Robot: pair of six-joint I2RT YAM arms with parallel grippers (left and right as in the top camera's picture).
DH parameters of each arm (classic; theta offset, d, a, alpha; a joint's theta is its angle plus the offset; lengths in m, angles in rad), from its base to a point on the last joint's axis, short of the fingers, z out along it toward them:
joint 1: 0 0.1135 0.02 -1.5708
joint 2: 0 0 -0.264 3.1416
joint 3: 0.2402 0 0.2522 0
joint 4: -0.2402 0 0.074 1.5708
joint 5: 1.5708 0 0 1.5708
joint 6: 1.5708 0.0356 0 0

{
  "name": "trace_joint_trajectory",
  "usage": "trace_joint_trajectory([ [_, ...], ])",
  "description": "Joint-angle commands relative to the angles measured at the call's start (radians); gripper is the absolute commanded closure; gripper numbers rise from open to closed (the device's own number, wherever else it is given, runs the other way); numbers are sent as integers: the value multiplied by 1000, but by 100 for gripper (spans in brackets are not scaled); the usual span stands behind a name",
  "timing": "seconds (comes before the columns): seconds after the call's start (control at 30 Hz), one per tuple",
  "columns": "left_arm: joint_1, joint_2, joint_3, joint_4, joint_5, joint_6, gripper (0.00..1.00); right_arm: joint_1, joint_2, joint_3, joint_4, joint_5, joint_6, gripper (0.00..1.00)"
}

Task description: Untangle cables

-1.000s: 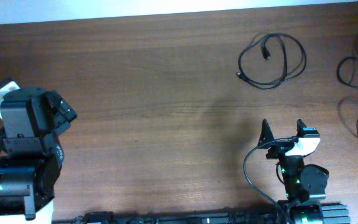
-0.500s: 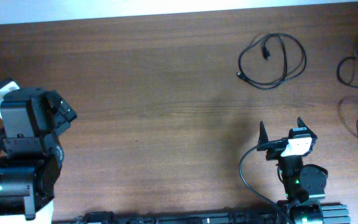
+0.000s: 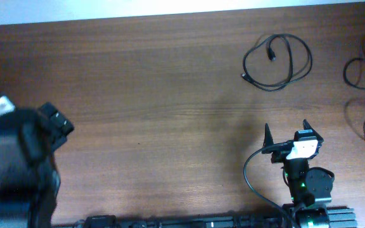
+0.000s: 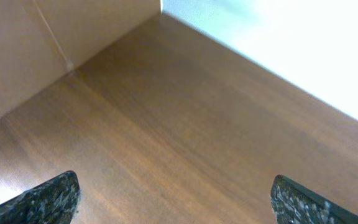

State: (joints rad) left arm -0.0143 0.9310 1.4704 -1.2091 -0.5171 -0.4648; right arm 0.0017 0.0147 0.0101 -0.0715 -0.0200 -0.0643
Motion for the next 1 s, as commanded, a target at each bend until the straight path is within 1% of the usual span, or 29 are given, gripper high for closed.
trace_joint_trajectory([
  [0.0, 3, -201, 3, -1, -11, -2, 1, 10, -11, -5, -7, 1, -7, 1],
  [0.13, 3, -547, 3, -1, -11, -2, 1, 10, -11, -5, -7, 2, -7, 1],
  [0.2, 3, -661, 4, -3, -11, -2, 1, 10, -11, -5, -7, 2, -7, 1],
  [0.27, 3, -705, 8, -40, -11, -2, 1, 10, -11, -5, -7, 2, -7, 1],
  [0.3, 3, -705, 10, -88, -11, -2, 1, 10, -11, -5, -7, 2, -7, 1],
  [0.33, 3, -705, 10, -201, -11, -2, 1, 10, -11, -5, -7, 2, -7, 1],
  [0.37, 3, -705, 9, -277, -11, -2, 1, 10, -11, -5, -7, 2, -7, 1],
  [0.4, 3, -705, 9, -415, -11, -2, 1, 10, -11, -5, -7, 2, -7, 1],
  [0.43, 3, -709, 3, -472, -11, 3, 1, 10, -11, -5, -7, 2, -7, 1],
  [0.57, 3, -740, 3, -475, -18, 3, 1, 10, -11, -5, -7, 2, -7, 1],
  [0.7, 3, -908, 3, -476, -30, 11, 1, 10, -11, -5, -7, 1, -7, 1],
  [0.77, 3, -923, 22, -477, -30, 33, 1, 10, -11, -5, -7, 1, -7, 1],
  [0.87, 3, -923, -21, -467, -29, 32, 1, 10, -11, -5, -7, 2, -7, 1],
  [0.93, 3, -923, -91, -407, 18, 32, 1, 10, -11, -5, -7, 2, -7, 1],
  [0.97, 3, -923, -152, -330, 31, 32, 1, 10, -11, -5, -7, 2, -7, 1],
])
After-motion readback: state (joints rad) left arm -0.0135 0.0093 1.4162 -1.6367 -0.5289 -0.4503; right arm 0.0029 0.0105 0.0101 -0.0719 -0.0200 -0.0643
